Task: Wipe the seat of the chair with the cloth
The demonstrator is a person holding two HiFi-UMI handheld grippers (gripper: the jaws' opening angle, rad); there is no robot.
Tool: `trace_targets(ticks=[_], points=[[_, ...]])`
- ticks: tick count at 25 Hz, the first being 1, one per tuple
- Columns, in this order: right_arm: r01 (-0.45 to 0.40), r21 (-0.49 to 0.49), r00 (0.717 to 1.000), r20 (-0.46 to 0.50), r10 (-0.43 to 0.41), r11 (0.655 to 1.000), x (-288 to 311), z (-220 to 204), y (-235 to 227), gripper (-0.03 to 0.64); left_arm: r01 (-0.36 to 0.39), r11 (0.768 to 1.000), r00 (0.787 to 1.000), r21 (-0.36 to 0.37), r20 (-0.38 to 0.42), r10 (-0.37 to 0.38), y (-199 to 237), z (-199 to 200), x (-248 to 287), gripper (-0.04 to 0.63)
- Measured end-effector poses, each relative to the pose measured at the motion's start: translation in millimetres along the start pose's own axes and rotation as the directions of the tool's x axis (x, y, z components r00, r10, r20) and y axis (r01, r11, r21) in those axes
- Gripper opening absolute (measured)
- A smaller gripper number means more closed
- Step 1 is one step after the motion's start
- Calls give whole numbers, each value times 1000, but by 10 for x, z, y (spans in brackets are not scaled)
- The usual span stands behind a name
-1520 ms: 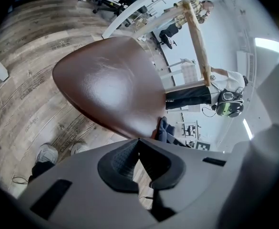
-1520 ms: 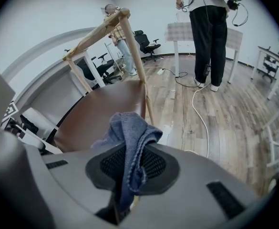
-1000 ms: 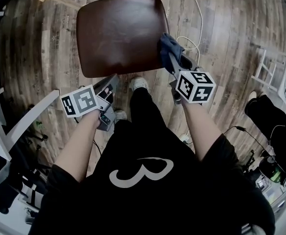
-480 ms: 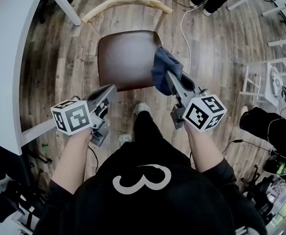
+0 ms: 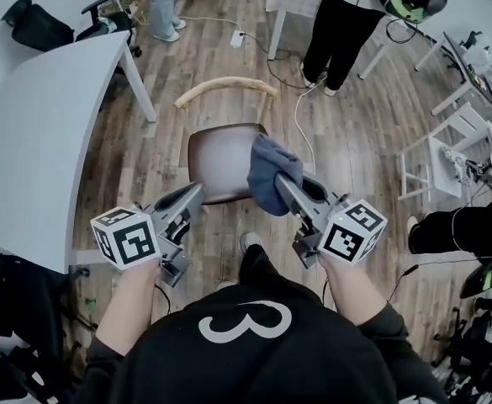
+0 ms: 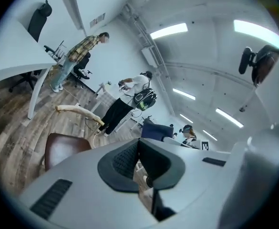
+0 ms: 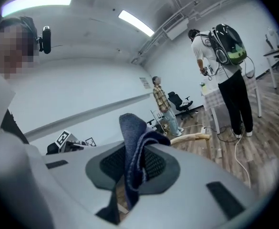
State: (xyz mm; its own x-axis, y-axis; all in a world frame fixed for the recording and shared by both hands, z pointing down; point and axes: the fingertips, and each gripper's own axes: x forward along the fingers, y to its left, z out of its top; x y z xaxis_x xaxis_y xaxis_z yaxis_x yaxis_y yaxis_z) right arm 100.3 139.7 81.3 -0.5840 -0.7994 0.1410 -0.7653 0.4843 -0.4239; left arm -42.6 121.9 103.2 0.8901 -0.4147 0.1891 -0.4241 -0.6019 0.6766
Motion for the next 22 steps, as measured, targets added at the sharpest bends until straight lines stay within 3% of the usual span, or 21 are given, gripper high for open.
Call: trace_targets(ticks=[6, 12, 16, 18, 22], points=[[-81, -106, 995, 49, 87, 991, -410, 434, 742, 54, 106, 982, 993, 157, 37, -113, -894, 284, -458, 12], [-140, -144, 985, 78, 153, 979, -755, 732, 1077, 54, 145, 951, 983, 274, 73, -171, -1506, 410, -630, 12], [-163, -164, 981, 75, 177, 973, -876, 838, 1144, 54, 170, 925, 979, 340, 52, -199, -1794, 398, -544, 12], [-188, -159, 978, 62, 200, 969, -924, 863, 1142, 54, 164, 919, 980, 359, 45, -193, -1867, 368, -478, 12], [-224, -182, 970, 49, 236, 958, -976, 929, 1139, 52, 160, 930, 981, 331, 55, -188, -1945, 364, -374, 12]])
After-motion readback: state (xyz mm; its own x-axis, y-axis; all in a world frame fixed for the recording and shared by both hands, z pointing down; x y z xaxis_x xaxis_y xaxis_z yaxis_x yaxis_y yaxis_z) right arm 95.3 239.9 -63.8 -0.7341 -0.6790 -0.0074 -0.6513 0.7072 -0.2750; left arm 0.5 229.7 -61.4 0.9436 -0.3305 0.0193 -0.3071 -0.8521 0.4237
